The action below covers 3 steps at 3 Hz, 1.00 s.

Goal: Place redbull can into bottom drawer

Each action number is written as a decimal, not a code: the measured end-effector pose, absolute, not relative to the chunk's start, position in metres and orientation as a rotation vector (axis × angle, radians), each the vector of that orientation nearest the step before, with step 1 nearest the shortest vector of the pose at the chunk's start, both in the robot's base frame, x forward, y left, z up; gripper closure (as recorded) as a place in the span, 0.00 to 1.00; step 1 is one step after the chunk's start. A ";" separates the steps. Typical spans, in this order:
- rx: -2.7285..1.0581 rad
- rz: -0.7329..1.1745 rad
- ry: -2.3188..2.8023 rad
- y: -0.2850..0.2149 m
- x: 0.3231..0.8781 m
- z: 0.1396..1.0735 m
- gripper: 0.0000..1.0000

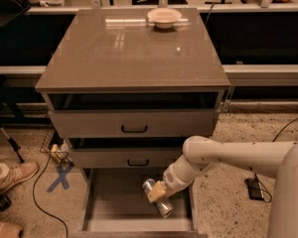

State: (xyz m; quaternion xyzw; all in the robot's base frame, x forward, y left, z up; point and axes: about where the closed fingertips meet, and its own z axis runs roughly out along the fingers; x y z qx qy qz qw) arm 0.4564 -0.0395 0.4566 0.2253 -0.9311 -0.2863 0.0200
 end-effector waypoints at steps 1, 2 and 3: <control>0.670 -0.910 -2.948 -0.034 0.471 0.447 1.00; 0.670 -0.910 -2.948 -0.034 0.471 0.447 1.00; 0.533 -0.900 -3.018 -0.041 0.478 0.421 1.00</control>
Offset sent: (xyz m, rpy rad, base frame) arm 0.0137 0.0054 -0.0106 0.0143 -0.0412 -0.0422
